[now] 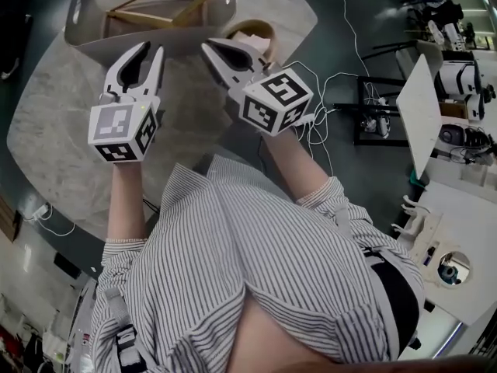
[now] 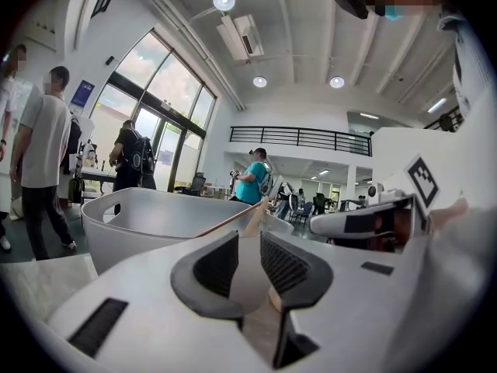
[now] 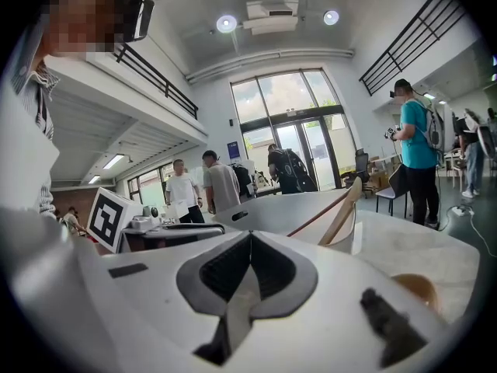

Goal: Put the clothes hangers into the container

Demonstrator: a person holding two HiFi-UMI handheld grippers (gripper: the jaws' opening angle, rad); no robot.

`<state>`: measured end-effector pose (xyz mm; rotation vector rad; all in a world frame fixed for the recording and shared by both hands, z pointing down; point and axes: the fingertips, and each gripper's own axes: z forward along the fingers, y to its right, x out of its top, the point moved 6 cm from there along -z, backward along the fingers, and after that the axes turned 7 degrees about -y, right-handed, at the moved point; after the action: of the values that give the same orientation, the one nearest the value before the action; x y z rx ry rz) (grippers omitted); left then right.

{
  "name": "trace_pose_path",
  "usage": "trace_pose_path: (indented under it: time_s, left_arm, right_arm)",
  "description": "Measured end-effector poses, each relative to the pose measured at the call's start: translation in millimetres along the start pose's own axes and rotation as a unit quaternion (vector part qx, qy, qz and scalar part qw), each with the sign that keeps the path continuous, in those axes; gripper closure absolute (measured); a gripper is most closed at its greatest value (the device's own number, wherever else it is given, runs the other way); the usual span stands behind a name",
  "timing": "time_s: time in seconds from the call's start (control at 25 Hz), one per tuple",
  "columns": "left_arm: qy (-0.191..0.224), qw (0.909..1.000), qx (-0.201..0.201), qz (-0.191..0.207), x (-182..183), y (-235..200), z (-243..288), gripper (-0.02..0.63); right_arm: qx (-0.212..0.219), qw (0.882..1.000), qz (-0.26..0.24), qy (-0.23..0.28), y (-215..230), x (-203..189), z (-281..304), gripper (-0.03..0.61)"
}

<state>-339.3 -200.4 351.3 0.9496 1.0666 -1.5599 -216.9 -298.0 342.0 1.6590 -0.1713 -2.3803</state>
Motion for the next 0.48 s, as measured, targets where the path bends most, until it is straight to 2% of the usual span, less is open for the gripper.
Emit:
trace_pose_path:
  time_s: [0.48]
  left_arm:
    - [-0.015,0.9998,-0.01,-0.008,-6.9,32.5,-16.7,0.577]
  right_arm:
    - [0.036,0.999,-0.003,0.003,-5.5,1.6,-10.2,0.563]
